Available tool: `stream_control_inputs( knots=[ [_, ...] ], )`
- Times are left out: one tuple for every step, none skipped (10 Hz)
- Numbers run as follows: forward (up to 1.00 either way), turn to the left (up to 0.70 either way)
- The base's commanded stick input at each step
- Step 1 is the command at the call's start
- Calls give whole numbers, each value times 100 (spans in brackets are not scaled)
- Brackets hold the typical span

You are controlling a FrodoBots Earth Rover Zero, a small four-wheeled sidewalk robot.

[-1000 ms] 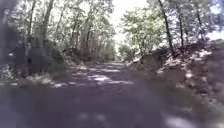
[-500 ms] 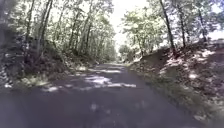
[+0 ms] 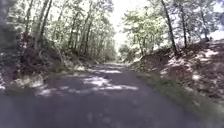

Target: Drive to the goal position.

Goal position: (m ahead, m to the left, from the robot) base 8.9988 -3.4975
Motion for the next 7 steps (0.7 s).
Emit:
stream_control_inputs(
  knots=[
    [45,0],
    [45,0],
    [45,0],
    [45,0],
    [45,0],
    [45,0],
    [45,0]
  ],
)
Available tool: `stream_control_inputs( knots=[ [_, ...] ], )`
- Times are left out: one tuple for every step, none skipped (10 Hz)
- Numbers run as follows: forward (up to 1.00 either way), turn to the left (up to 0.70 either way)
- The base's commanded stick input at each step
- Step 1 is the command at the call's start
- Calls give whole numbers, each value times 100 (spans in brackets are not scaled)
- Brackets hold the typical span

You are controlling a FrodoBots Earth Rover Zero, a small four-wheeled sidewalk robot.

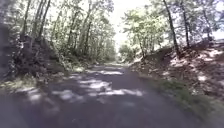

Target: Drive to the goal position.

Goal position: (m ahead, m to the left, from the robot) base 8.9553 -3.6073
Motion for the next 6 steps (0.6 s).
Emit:
stream_control_inputs(
  knots=[
    [45,0],
    [45,11],
    [45,27],
    [45,27],
    [45,27],
    [45,27]
  ],
)
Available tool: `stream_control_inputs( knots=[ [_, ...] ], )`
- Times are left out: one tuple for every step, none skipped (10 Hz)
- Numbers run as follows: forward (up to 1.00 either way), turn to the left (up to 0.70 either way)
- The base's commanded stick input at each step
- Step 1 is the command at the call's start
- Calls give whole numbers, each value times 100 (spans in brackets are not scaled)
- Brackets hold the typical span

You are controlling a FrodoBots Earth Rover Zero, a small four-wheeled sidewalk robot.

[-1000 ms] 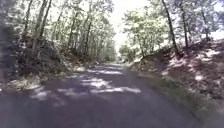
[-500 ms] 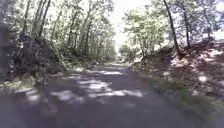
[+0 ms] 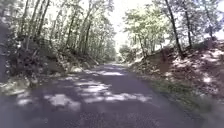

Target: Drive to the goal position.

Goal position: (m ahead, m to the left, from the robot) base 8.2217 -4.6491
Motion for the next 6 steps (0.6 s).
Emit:
stream_control_inputs(
  knots=[
    [45,21],
    [45,0],
    [45,0],
    [45,0],
    [45,0],
    [45,0]
  ],
)
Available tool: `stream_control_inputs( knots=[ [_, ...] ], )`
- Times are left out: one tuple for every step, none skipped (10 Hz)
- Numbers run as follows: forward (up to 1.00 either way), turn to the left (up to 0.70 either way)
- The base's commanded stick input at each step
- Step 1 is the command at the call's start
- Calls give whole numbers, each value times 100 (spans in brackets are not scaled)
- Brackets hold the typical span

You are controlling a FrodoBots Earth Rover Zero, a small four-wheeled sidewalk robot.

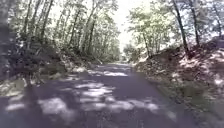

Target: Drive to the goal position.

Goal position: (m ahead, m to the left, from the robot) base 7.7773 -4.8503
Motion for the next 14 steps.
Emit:
stream_control_inputs(
  knots=[
    [45,0],
    [45,0],
    [45,0],
    [45,0],
    [45,0],
    [45,0],
    [45,0],
    [45,0],
    [45,0],
    [45,0],
    [45,-11],
    [45,-17],
    [45,-24],
    [45,-27]
  ],
)
